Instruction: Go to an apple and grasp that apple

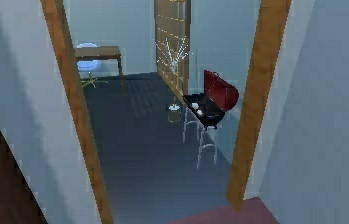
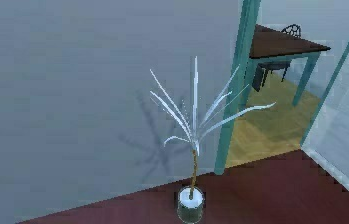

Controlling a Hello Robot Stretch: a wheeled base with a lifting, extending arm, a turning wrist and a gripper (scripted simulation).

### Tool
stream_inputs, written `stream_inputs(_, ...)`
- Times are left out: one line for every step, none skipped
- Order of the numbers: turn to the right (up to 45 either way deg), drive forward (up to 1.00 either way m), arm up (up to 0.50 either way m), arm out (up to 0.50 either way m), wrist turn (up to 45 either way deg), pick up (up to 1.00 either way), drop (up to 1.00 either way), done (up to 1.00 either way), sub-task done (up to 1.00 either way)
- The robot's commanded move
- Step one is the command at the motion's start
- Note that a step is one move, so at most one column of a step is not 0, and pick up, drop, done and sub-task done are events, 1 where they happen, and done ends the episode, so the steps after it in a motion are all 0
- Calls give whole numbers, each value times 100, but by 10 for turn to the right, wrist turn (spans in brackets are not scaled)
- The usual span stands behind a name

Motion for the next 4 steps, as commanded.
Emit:
stream_inputs(30,0,0,0,0,0,0,0,0)
stream_inputs(0,80,0,0,0,0,0,0,0)
stream_inputs(-390,0,0,0,0,0,0,0,0)
stream_inputs(0,80,0,0,0,0,0,0,0)
